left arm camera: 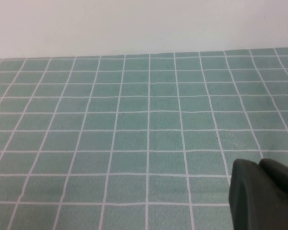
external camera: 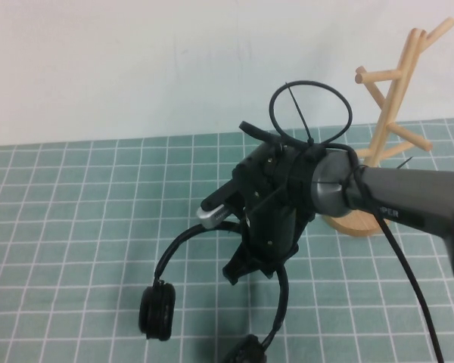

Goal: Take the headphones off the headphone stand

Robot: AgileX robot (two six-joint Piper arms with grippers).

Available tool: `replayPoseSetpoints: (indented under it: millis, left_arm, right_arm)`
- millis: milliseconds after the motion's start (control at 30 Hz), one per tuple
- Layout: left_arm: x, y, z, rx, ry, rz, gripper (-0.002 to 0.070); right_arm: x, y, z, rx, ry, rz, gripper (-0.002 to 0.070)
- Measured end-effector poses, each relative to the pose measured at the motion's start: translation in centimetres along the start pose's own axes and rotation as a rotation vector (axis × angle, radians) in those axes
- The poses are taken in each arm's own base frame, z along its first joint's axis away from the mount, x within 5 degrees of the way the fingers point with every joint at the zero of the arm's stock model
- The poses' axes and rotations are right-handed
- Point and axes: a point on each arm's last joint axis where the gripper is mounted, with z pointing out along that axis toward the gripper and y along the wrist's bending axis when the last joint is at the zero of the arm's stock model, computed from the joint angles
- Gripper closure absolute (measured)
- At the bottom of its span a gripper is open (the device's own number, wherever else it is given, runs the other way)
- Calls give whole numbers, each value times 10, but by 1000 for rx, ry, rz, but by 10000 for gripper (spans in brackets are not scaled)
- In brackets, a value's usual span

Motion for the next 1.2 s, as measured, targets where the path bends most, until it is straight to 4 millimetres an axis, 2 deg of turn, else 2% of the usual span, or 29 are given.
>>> replayPoseSetpoints:
  millis: [133,333,400,467,533,600,700,800,833,900,1067,1200]
  left_arm:
    - [0,0,0,0,0,0,679]
    - [0,0,0,0,0,0,679]
    - [0,0,0,0,0,0,679]
    - [0,0,0,0,0,0,679]
    - [0,0,0,0,0,0,679]
    - [0,0,0,0,0,0,679]
    - [0,0,0,0,0,0,679]
    - [0,0,0,0,0,0,679]
    - [0,0,0,0,0,0,679]
    - [0,0,0,0,0,0,679]
    - [0,0,0,0,0,0,679]
    - [0,0,0,0,0,0,679]
  right_arm:
    - [-3,-1,7,2,-18,6,633]
    - [-4,-3,2,21,-38,27,376]
    - [-4,0,-3,22,-50,37,342]
    - [-4,4,-16,34,-74,38,344]
    - [-4,9,-38,41,-108,32,353]
    - [1,18,-63,38,-122,23,393]
    - [14,27,-106,28,-156,19,517]
    - [35,31,-147,2,-228,14,666]
    - [43,31,-160,-5,-252,20,684]
    - [61,29,-180,-15,-276,34,684]
    - [107,18,-216,-31,-292,53,684]
    - [143,7,-241,-12,-223,71,684]
